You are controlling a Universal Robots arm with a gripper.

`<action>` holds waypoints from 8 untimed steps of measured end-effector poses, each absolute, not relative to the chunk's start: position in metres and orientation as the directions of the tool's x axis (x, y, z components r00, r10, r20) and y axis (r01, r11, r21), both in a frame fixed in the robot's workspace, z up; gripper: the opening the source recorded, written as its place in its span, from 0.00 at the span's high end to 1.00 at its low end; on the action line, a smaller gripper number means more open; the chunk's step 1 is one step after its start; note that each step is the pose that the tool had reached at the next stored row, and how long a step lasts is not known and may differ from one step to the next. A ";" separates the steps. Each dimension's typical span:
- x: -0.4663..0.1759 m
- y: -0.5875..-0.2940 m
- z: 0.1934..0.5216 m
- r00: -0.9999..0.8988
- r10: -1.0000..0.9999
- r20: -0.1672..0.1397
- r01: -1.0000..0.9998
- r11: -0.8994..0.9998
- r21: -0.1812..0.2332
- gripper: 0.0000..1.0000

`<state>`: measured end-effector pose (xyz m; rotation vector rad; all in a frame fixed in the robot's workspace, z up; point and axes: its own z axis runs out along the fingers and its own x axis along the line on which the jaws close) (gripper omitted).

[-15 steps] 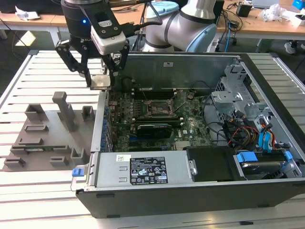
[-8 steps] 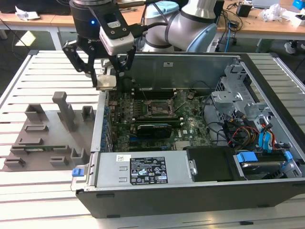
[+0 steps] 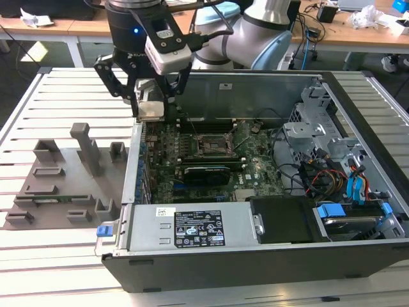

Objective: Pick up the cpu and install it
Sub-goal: 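Pick up the cpu and move it towards the insertion slot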

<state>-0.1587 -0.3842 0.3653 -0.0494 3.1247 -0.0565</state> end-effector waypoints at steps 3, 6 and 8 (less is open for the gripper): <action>-0.155 -0.384 0.365 -0.999 -0.032 -0.015 -0.031 0.999 -0.036 0.45; -0.152 -0.384 0.365 -0.999 -0.032 -0.015 -0.031 0.999 -0.036 0.45; -0.150 -0.384 0.365 -0.999 -0.032 -0.015 -0.031 0.999 -0.036 0.45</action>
